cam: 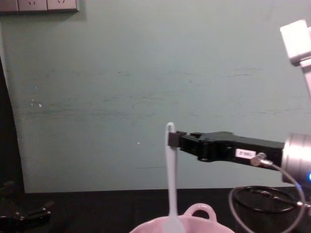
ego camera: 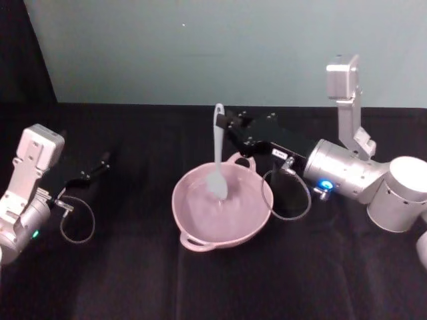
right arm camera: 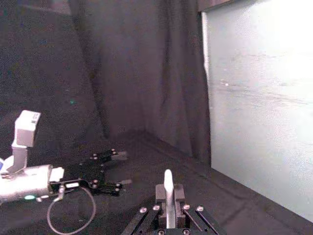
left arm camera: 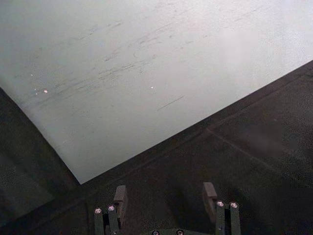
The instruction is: Use the one hand to pick up the spoon and stir the clear water in the bowl.
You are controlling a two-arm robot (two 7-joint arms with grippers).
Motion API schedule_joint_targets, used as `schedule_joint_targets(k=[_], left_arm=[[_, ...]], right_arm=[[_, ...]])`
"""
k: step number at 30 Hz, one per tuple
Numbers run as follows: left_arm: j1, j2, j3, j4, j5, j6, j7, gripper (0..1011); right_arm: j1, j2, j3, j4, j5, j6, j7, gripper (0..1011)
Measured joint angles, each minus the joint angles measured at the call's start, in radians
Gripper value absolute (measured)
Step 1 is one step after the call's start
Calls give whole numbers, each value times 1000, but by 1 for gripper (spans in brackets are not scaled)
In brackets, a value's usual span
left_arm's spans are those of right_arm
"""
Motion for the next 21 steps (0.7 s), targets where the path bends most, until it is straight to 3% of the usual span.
schedule_joint_targets(k=[11,21], left_arm=[[0,0,0,0,0,0,0,1011],[0,0,0,0,0,0,0,1011]], right_arm=[[-40,48,34,-52,-4,6,-18,100],[-74,67,11,-127,-20,28,-10,100]])
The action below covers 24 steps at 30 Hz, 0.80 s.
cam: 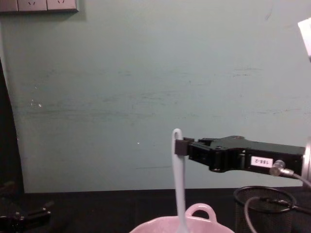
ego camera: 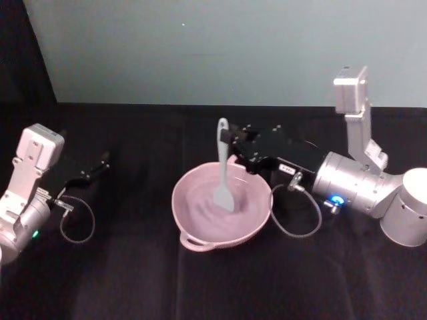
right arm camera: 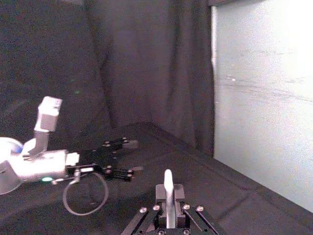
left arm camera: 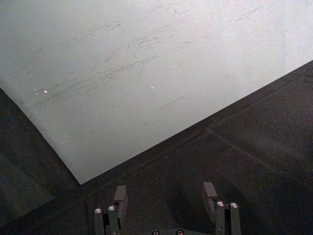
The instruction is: Use the one hand to pick up the spoon and stir the clear water in the bowl.
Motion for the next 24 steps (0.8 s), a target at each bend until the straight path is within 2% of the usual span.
schedule_joint_targets(k=[9,17,24], left_arm=[[0,0,0,0,0,0,0,1011],[0,0,0,0,0,0,0,1011],[0,0,0,0,0,0,0,1011]], right_arm=[[5,-25,-29,-7,-2,1,15,100],[39,-76,-37,65,14,-25,28,101],[62,-93,-27,125,17,-42,27,101]])
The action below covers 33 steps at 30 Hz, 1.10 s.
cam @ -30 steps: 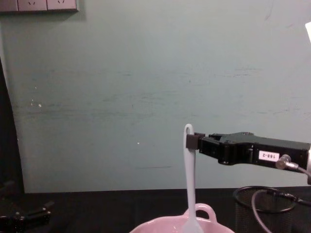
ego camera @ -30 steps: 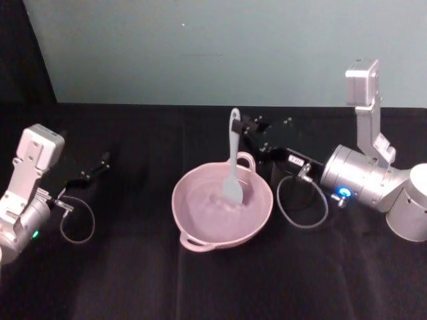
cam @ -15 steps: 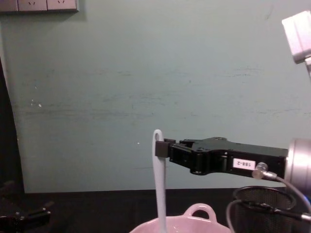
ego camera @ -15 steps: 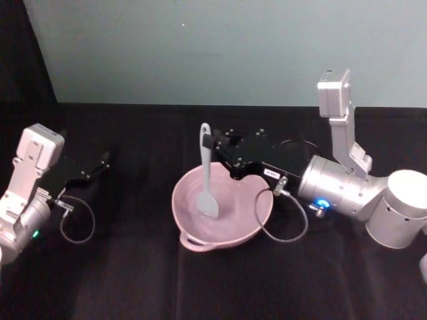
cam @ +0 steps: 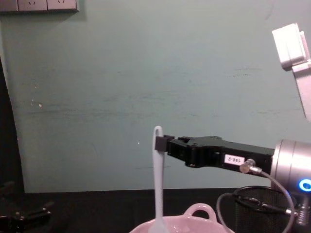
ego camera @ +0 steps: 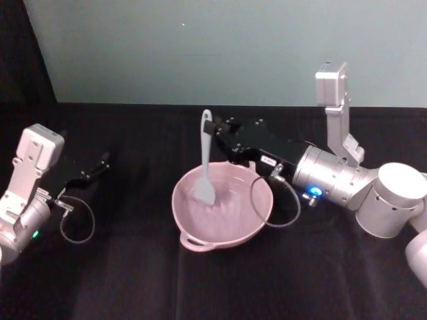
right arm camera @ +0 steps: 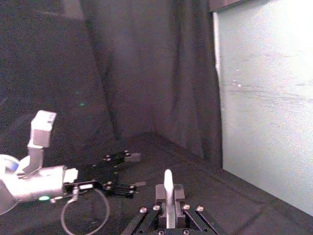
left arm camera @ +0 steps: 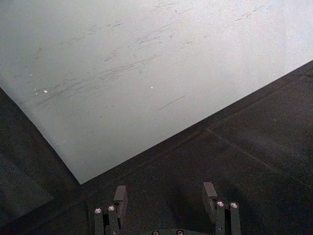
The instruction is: Use the one hand to pick up the spoon and stir the clear water in the bowl.
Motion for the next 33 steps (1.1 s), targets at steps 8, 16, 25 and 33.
schedule_joint_targets(k=[8,16,25,33], left_arm=[[0,0,0,0,0,0,0,1011],[0,0,0,0,0,0,0,1011],[0,0,0,0,0,0,0,1011],[0,0,0,0,0,0,0,1011]], right_arm=[[-3,25,43,16,2,-9,-26,101],[-30,63,78,-14,2,-1,-41,100],[-61,95,74,-83,0,31,-31,101],[-79,83,47,-123,22,41,-10,101]])
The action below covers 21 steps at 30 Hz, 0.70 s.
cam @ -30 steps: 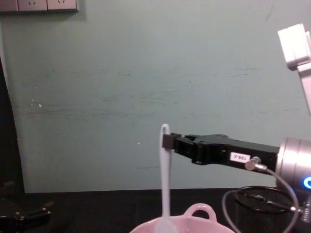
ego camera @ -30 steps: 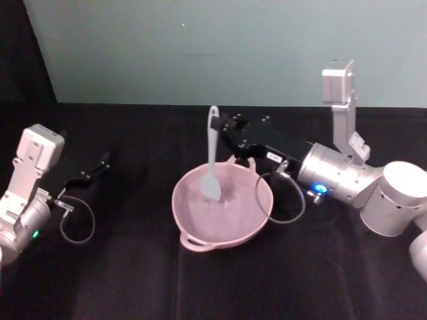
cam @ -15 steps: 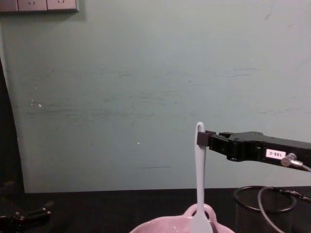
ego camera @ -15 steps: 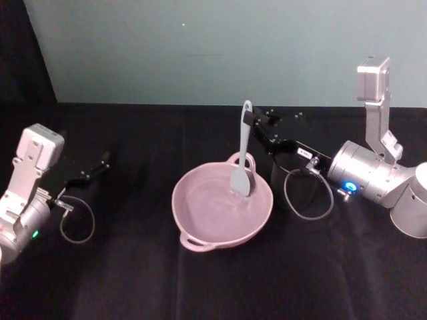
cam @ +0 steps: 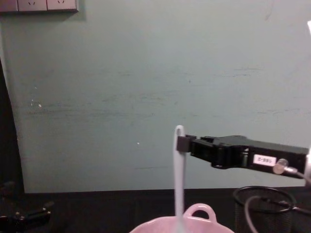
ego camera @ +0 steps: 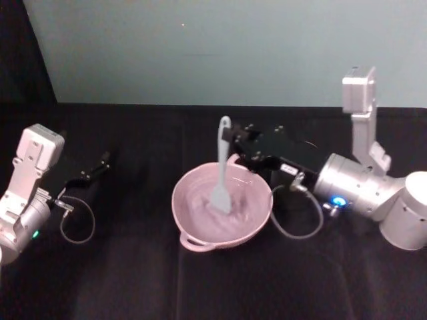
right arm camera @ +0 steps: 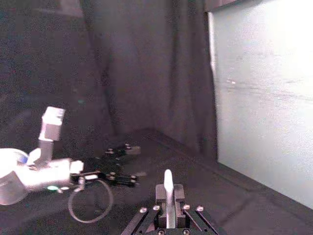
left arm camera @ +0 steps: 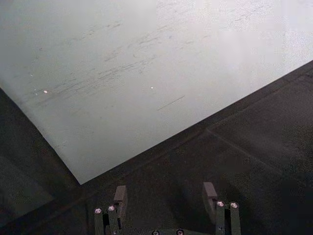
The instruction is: Use the one hand to pick up the spoon and stir the clear water in the bowl.
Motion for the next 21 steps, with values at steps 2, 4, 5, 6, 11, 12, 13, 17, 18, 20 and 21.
schedule_joint_targets(k=[2,4,5,6,11,12,13,17,18,20,21], left_arm=[[0,0,0,0,0,0,0,1011],[0,0,0,0,0,0,0,1011],[0,0,0,0,0,0,0,1011],[0,0,0,0,0,0,0,1011],[0,0,0,0,0,0,0,1011],[0,0,0,0,0,0,0,1011],[0,0,0,0,0,0,0,1011],[0,0,0,0,0,0,0,1011],[0,0,0,0,0,0,0,1011],[0,0,0,0,0,0,0,1011],[0,0,0,0,0,0,0,1011]], right_arm=[[2,-13,-13,2,6,0,7,101],[7,-23,-21,8,9,-1,12,101],[10,-28,-26,12,10,-2,14,100],[17,-39,-34,21,12,-4,18,101],[39,-66,-47,51,17,-14,20,100],[46,-74,-49,63,20,-17,20,101],[49,-78,-50,70,22,-19,21,101],[63,-94,-50,107,33,-26,26,101],[66,-96,-49,115,35,-27,26,101],[74,-100,-45,135,38,-34,26,101],[76,-101,-43,140,39,-36,26,101]])
